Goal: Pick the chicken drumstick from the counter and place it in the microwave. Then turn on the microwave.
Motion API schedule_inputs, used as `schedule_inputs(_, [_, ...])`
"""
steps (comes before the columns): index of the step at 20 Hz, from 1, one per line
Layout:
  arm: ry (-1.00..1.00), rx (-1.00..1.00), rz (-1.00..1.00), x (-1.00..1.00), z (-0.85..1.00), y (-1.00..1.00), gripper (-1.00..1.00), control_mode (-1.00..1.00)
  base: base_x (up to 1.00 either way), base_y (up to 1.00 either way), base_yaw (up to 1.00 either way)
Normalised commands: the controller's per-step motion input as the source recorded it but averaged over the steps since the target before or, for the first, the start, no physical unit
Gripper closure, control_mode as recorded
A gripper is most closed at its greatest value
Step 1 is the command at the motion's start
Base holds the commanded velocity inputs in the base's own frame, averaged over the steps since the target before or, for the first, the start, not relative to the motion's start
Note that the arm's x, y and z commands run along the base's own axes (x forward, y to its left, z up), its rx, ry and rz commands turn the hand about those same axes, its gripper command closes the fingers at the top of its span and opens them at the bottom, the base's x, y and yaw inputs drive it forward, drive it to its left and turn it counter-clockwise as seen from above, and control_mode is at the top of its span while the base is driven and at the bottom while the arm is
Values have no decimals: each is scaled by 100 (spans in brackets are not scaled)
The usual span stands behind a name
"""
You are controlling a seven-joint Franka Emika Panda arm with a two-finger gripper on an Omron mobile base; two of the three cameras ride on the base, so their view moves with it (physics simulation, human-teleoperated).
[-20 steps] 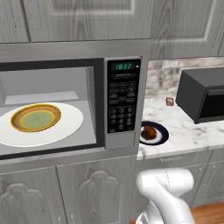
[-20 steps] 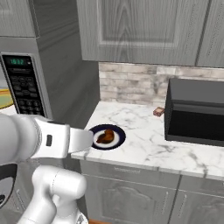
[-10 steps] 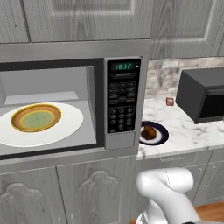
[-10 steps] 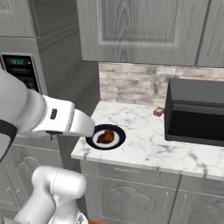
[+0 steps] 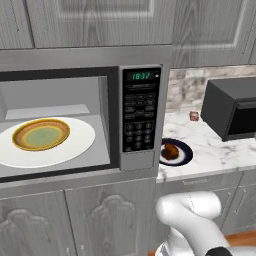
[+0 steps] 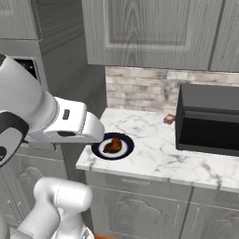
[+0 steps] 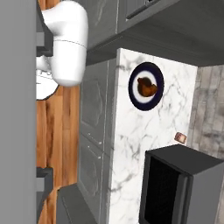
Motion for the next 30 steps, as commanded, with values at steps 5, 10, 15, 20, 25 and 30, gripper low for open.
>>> schedule_inputs(5, [0, 0, 13, 9, -17, 14, -100, -100, 0, 0, 0])
schedule_inputs(10, [0, 0, 9, 8, -7, 8, -100, -100, 0, 0, 0])
schedule_inputs(15, [0, 0, 4, 16, 0, 7, -100, -100, 0, 0, 0])
schedule_inputs(20, [3, 0, 0, 12, -5, 7, -100, -100, 0, 0, 0])
schedule_inputs(25, [5, 0, 0, 28, -4, 10, -100, -100, 0, 0, 0])
schedule_inputs(30, [1, 0, 0, 31, -7, 0, -100, -100, 0, 0, 0])
